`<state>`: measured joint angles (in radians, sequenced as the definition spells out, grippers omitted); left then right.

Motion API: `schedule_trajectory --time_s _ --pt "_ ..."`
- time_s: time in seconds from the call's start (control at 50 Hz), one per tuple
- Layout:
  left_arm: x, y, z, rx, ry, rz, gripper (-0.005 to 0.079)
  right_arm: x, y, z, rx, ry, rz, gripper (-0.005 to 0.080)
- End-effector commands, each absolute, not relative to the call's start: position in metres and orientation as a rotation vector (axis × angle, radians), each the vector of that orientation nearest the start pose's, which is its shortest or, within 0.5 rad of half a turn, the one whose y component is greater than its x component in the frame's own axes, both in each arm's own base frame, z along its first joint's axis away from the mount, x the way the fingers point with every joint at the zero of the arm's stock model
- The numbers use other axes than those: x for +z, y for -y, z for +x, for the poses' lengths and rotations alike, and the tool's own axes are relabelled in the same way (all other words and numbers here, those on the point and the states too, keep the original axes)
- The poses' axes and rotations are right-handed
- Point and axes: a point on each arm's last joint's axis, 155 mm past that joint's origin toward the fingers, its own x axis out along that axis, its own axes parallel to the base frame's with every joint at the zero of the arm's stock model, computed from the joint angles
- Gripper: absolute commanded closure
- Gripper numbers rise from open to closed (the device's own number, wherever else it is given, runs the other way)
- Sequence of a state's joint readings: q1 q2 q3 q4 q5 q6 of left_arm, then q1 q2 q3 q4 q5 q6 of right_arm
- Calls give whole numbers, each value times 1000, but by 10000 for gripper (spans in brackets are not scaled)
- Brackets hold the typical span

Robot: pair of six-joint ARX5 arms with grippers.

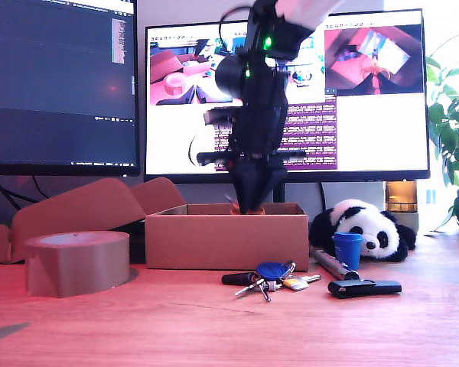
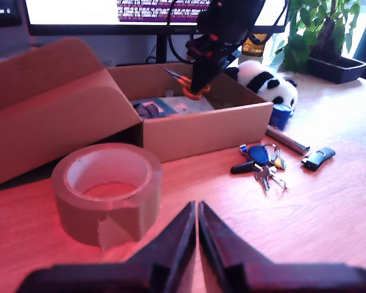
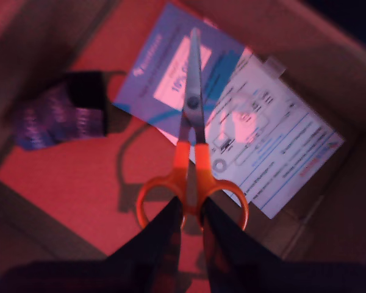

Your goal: Pick up the scissors and place it inside the cardboard box

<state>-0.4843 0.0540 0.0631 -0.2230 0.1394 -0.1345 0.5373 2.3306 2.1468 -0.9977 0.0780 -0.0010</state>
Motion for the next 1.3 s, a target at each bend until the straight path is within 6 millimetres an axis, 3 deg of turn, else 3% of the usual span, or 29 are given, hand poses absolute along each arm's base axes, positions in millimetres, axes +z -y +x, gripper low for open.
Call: schedule_trajectory --time_s 0.0,0.44,0.72,0.96,1.12,1.28 --pt "120 138 205 -610 -268 -86 765 65 -266 478 399 -1164 -364 765" --pt "120 138 205 -609 -269 -85 765 19 -260 466 402 -1284 -380 765" --pt "119 138 205 -609 -270 -85 765 18 -261 466 402 -1284 -380 758" --pt "116 137 204 -608 -282 -83 765 18 -261 465 403 -1287 -382 605" --pt "112 137 203 -607 -302 -79 765 17 -259 461 402 -1305 -388 554" --pt "110 138 202 -612 -307 -79 765 17 -254 454 399 -1336 -399 553"
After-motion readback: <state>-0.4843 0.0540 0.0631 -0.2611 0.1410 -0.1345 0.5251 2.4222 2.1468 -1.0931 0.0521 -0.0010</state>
